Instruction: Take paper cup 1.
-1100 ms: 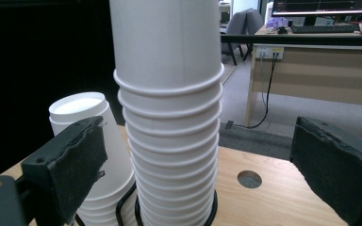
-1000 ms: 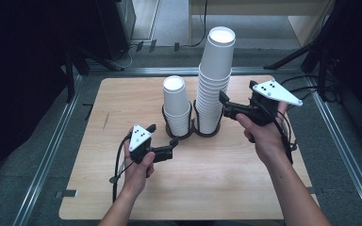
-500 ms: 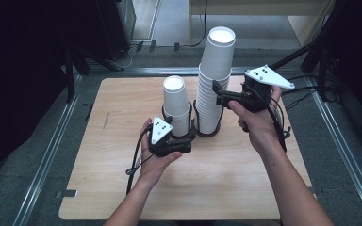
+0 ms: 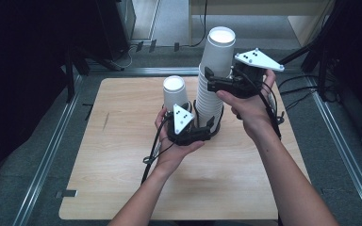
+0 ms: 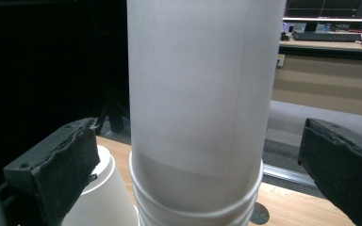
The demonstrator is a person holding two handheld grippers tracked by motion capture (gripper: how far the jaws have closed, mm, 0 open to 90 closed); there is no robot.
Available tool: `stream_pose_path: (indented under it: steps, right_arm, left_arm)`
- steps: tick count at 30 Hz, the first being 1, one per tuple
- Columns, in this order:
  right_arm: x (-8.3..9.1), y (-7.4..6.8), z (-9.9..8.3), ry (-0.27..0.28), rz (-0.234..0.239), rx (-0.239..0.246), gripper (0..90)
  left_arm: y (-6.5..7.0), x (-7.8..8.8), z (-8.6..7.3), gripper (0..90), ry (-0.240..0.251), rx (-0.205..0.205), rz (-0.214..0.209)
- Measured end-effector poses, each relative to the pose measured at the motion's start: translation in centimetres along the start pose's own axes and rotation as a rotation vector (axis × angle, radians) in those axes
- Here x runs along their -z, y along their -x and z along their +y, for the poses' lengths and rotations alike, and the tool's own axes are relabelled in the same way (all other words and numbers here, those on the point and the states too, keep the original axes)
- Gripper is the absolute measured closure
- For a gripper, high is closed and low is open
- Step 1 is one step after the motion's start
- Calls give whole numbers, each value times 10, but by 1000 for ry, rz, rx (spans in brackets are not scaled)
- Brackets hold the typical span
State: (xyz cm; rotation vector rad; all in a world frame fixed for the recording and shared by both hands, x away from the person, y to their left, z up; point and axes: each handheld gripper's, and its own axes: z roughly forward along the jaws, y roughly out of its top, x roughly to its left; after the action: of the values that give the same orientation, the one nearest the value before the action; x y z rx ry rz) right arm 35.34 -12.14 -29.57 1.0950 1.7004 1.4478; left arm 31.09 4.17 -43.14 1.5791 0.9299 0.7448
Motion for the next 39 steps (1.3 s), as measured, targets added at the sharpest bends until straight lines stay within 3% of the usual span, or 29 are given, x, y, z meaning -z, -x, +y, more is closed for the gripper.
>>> stream_pose_path:
  steps: [4, 7, 17, 22, 27, 39]
  right_arm:
    - [-5, 0, 1, -5, -5, -2, 0]
    - [-9, 1, 2, -5, -3, -12, 0]
    - [-26, -5, 5, -7, -15, 4, 4]
    - [-32, -4, 5, -14, -24, -13, 59]
    - [-34, 0, 4, -10, -17, -22, 116]
    - [-28, 0, 10, 39, -14, -13, 126]
  left_arm:
    - [0, -9, 2, 74, 5, 5, 21]
    - [2, -16, 7, 75, 9, -21, 28]
    - [4, -33, 21, 78, 33, -40, 75]
    - [5, -41, 20, 83, 53, -30, 86]
    - [5, -48, 19, 83, 49, -18, 91]
    - [9, -55, 20, 103, 42, -32, 122]
